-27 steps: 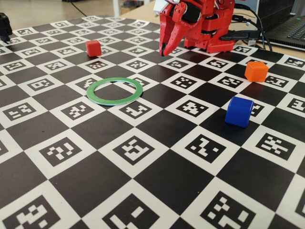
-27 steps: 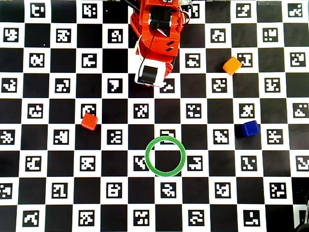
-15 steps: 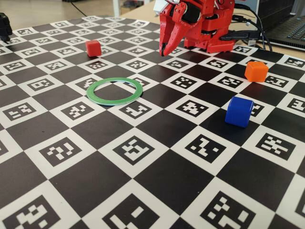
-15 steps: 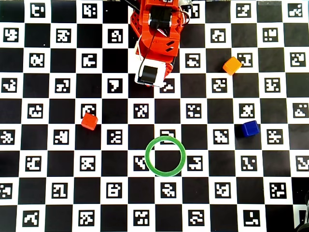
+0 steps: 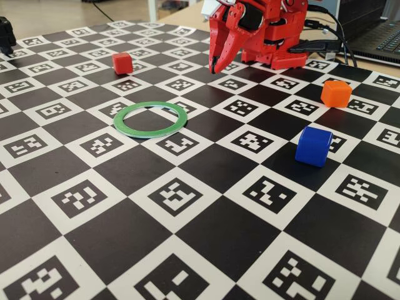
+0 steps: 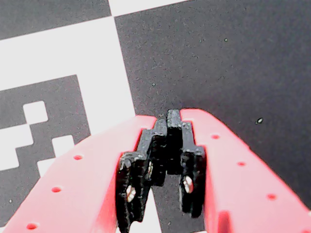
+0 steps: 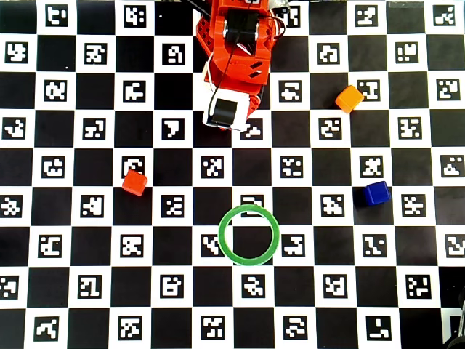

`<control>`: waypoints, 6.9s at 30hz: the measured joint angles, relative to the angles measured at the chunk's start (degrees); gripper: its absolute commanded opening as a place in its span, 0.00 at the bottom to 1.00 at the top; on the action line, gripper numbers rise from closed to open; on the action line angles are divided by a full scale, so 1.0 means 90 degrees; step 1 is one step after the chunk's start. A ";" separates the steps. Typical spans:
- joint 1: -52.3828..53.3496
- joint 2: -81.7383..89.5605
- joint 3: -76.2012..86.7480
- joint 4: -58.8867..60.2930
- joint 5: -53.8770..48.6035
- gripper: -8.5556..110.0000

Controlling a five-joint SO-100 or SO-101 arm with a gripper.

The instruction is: Grab the red cube then put it in the green circle then put the blue cube on top and finally the orange cube on top

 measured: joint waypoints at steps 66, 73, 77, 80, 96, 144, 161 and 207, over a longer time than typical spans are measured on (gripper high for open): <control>0.0000 0.0000 0.0000 0.0000 -0.0166 0.02; -0.0059 0.0000 0.0000 0.0000 0.0381 0.03; -0.0098 -0.0244 -0.0117 -0.0166 0.1064 0.03; -0.0098 -0.0996 -0.0508 -0.0303 0.1475 0.03; 0.0605 -0.5605 -0.5635 0.0752 0.5986 0.32; 0.3418 -1.2051 -0.9141 -0.0996 0.7988 0.47; 0.3418 -1.2451 -0.8682 -0.1846 0.7988 0.46; 0.3350 -1.2471 -0.8525 -0.2041 0.7930 0.14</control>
